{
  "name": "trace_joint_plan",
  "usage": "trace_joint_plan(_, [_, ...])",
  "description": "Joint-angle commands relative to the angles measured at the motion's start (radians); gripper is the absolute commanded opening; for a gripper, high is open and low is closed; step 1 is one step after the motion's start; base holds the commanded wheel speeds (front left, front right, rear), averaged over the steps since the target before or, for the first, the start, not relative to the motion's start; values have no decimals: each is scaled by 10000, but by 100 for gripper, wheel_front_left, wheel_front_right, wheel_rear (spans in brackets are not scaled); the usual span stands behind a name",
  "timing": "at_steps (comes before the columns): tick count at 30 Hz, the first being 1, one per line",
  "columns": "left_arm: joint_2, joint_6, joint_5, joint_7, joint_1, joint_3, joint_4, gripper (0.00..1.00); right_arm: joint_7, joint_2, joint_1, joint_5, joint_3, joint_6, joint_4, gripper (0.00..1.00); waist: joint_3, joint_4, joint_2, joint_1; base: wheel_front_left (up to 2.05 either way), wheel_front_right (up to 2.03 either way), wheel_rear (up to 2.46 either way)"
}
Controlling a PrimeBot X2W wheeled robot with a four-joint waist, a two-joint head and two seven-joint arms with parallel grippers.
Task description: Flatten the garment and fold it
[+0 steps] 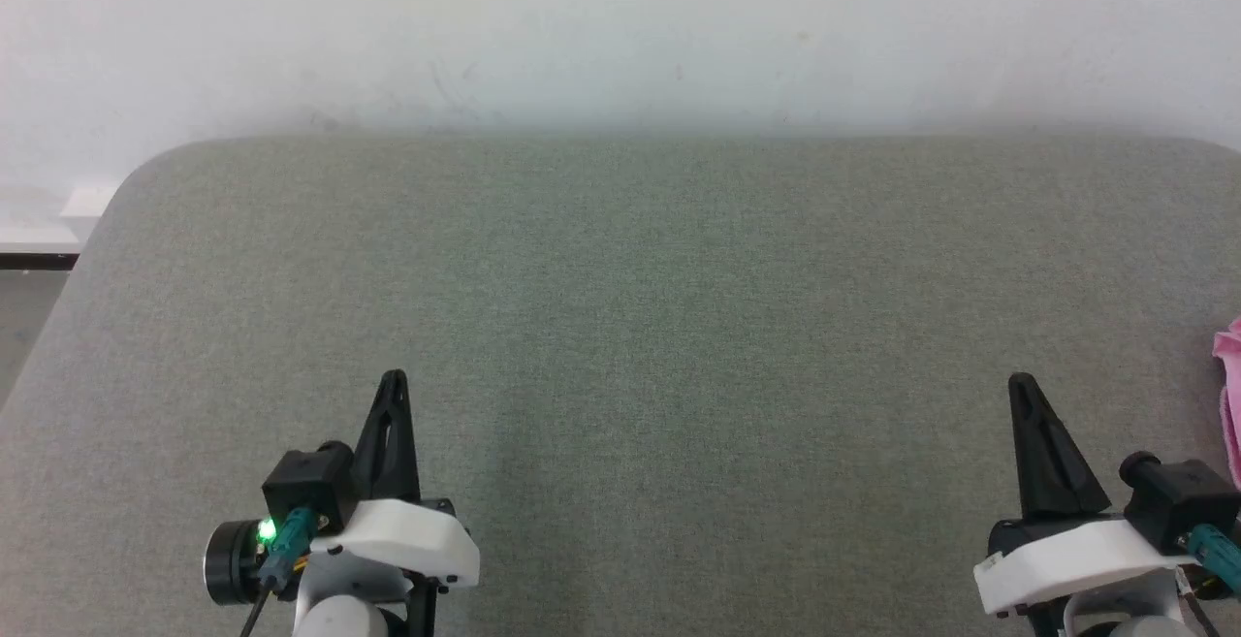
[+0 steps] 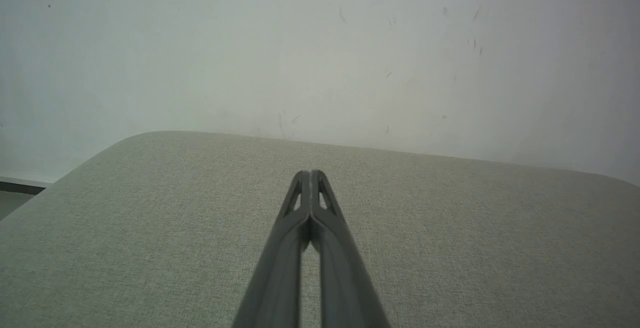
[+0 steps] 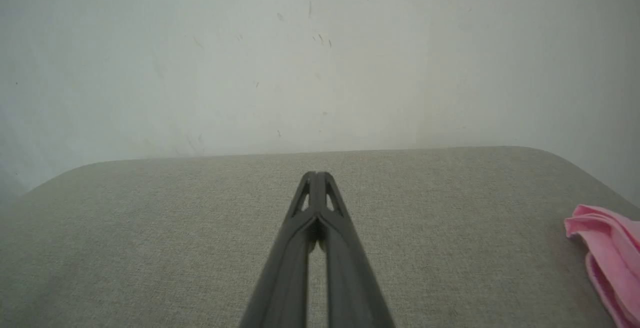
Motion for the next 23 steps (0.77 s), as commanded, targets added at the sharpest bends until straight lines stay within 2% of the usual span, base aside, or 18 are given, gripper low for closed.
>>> trace_joint_plan(1, [-10, -80, 126, 77, 110, 69, -126, 0, 88, 5, -37, -104, 26, -1, -91, 0, -1, -7, 0, 0, 0, 0, 0])
trace_joint_plan(23, [-21, -271, 441, 506, 242, 233, -497, 0, 517, 11, -83, -415, 143, -3, -286, 0, -9, -70, 0, 0, 0, 0, 0])
